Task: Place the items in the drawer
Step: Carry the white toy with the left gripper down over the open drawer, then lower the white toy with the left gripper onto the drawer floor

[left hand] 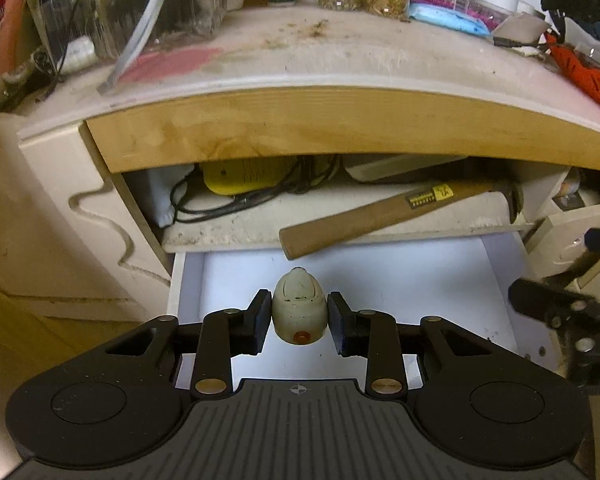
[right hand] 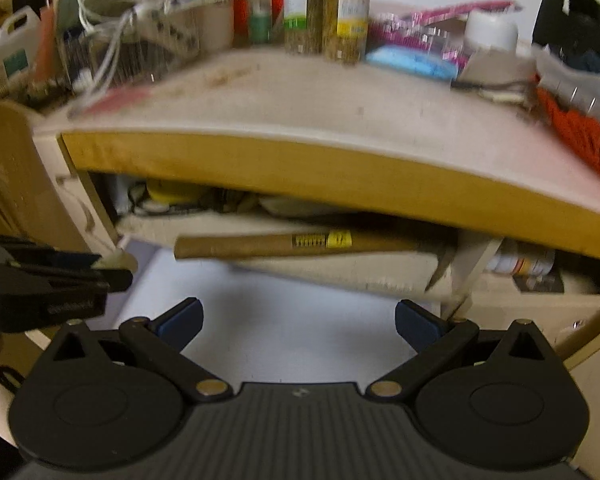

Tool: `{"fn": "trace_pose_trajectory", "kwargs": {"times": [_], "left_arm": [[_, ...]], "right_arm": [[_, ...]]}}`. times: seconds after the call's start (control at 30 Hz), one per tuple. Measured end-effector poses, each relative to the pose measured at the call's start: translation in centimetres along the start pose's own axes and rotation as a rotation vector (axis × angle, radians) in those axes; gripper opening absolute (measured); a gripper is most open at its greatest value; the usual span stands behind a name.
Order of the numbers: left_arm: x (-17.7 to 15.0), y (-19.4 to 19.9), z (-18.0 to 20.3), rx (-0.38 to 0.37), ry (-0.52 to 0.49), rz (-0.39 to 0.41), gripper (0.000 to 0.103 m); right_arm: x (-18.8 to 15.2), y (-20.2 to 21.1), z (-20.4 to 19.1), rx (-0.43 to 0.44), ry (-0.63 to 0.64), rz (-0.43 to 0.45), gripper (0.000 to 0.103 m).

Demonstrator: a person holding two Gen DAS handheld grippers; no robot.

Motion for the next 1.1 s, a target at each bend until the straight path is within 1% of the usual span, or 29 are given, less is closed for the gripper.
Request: {"fn": "trace_pose_trajectory", "kwargs": {"times": [0.13, 0.37, 0.63, 1.0, 1.1], "left_arm": [[-0.8, -0.9, -0.3, -0.004, 0.019, -0.033, 0.03], [-1.1, -2.6, -0.4, 0.0, 0.036, -0.091, 0.03], [-2.3, -4.4, -0.4, -0.019, 0.051, -0.16, 0.03], [-3.2, -6.8, -0.3, -0.032, 0.052, -0.22, 0.03], [-3.4, -7.5, -0.6, -0.03, 0.06, -0.237, 0.03]], "right_arm": [[-0.9, -1.4, 0.1, -0.007, -0.009, -0.06, 0.102], [-2.2, -3.7, 0.4, -0.025, -0.018, -0.145, 0.102], [-3.3, -5.8, 0.2, -0.017, -0.023, -0.221, 0.102], [-4.5, -8.4, -0.1, 0.001, -0.049, -0.319, 0.102], [-4.8, -9.2, 0.2, -0.012, -0.062, -0.35, 0.102]]}}
Point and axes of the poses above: each gripper's, at about its wrist camera, not at the fingertips, and y roughly against the way its jaws point, z to its right, x to its top, the point moved 7 cm from there along -y, roughly the way its jaws point, and after that the axes turned 6 degrees about -x, right-handed, at the moved point
